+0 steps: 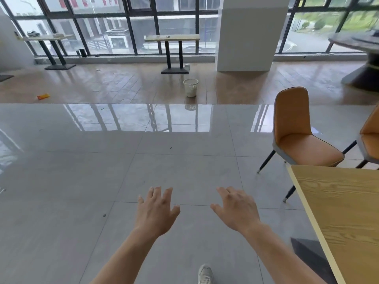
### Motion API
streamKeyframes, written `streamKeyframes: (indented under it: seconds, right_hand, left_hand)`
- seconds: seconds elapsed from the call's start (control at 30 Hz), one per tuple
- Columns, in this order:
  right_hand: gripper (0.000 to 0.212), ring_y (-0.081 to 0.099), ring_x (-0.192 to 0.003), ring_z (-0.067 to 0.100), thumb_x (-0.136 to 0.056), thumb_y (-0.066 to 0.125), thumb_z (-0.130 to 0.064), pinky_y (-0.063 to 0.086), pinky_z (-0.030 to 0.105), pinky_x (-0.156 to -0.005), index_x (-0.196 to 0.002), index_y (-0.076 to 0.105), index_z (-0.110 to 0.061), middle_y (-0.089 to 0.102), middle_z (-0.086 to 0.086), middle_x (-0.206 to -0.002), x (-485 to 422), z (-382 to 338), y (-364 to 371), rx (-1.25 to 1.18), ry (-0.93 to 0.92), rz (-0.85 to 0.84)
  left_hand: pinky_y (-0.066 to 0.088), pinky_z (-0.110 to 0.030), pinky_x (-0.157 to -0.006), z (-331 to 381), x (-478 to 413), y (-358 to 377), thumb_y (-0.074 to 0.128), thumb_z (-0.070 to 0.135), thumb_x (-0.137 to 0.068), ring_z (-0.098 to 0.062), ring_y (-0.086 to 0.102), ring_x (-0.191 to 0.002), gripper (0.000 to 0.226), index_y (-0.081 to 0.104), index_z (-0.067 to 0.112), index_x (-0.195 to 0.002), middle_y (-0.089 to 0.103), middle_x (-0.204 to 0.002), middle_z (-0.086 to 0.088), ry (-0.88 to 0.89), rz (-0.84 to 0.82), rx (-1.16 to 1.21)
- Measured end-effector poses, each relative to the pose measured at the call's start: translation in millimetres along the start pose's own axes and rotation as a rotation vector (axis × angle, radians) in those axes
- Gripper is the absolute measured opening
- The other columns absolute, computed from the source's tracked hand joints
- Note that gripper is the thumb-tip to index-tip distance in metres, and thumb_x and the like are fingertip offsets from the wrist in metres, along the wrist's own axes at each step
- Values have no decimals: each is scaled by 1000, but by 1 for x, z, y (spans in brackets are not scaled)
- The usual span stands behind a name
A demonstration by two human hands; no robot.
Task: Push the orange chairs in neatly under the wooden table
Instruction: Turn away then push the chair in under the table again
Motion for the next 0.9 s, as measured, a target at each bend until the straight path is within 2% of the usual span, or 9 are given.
streamKeyframes:
  seconds: [0.47, 0.9]
  right_hand:
    - [54, 54, -115, 27, -95, 45, -59, 45, 41, -93, -138, 45, -26, 60, 0, -126, -230, 69, -36, -9, 66, -37]
    - [57, 50, -121, 26, -96, 43, -60, 44, 42, -97, -142, 42, -26, 55, -1, -132, -452, 117, -66, -32, 316, -61]
  left_hand:
    - [16, -56, -121, 36, -251, -35, 36, 55, -100, -25, 15, -151, 65, 20, 27, -156, 24, -162, -7, 11, -62, -6]
    - [20, -54, -120, 61, -529, -70, 38, 55, -99, -25, 22, -148, 63, 23, 28, -155, 29, -159, -6, 244, -111, -31]
Point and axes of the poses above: each hand's wrist, its own x-axis away from the middle knuckle, its own y-axis out of the palm, z = x × y, the point moved 6 cm from there along -x, towards the middle knuckle
